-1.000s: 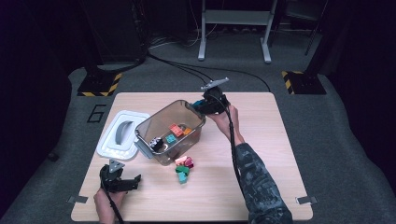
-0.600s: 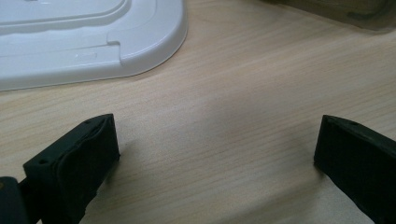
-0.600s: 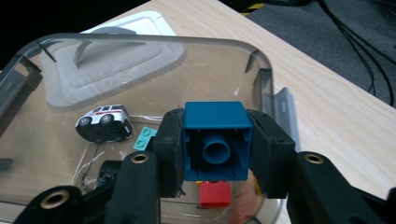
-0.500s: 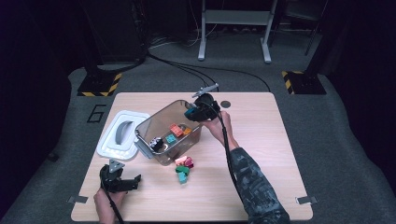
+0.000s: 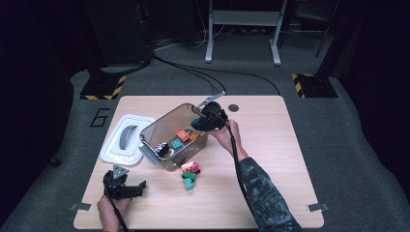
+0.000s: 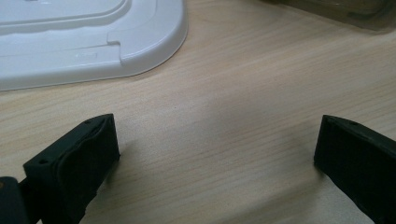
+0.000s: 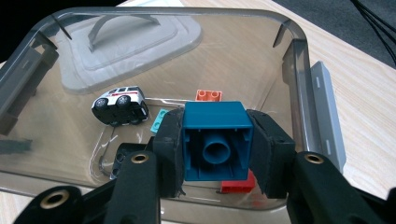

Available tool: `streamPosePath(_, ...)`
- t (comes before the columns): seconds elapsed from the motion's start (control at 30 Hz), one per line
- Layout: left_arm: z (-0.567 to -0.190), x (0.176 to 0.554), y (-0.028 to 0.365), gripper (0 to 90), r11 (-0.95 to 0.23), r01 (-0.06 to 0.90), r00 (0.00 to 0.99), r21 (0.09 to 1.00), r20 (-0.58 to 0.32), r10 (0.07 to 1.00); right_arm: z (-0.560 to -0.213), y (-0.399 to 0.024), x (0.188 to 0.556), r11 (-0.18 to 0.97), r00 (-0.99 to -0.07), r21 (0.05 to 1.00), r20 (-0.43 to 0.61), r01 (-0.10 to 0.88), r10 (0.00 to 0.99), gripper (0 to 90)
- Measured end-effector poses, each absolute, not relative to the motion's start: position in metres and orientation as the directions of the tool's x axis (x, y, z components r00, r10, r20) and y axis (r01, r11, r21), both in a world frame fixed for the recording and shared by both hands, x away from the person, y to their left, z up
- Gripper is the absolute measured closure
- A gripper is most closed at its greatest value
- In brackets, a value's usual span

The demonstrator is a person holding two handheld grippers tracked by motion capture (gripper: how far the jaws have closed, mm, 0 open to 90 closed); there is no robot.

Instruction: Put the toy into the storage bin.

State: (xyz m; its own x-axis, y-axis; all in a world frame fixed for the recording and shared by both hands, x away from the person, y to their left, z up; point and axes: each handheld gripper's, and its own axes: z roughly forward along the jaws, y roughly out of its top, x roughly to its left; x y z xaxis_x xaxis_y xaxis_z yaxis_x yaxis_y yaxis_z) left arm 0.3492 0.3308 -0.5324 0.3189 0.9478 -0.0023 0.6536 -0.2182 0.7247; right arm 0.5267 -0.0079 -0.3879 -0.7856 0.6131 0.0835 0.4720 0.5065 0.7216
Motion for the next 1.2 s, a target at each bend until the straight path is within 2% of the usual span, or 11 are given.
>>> streamPosePath(0.47,-0.532,0.349,0.331,0.0,-0.229,0.656,0.326,0.719,0.004,0.946,-0.398,-0.005,0.522,0.547,-0.800,0.692,0.073,0.470,0.595,57.8)
streamPosePath(0.63,-0.532,0.349,0.332,0.0,-0.231,0.659,0.328,0.716,0.003,0.945,-0.399,-0.003,0.520,0.556,-0.799,0.679,0.074,0.479,0.597,52.9)
streamPosePath(0.7,-0.532,0.349,0.332,0.0,-0.231,0.659,0.328,0.716,0.003,0.945,-0.397,-0.004,0.519,0.552,-0.797,0.681,0.077,0.480,0.599,49.0)
streamPosePath(0.8,-0.532,0.349,0.332,0.0,-0.231,0.658,0.328,0.716,0.003,0.945,-0.394,-0.008,0.516,0.537,-0.796,0.703,0.068,0.467,0.602,37.9)
streamPosePath(1.0,-0.532,0.349,0.332,0.0,-0.232,0.657,0.328,0.717,0.004,0.945,-0.384,-0.019,0.504,0.501,-0.786,0.742,0.056,0.445,0.616,21.1)
streamPosePath(1.2,-0.532,0.349,0.332,0.0,-0.231,0.657,0.328,0.717,0.004,0.945,-0.385,-0.036,0.487,0.483,-0.780,0.759,0.050,0.436,0.624,16.5)
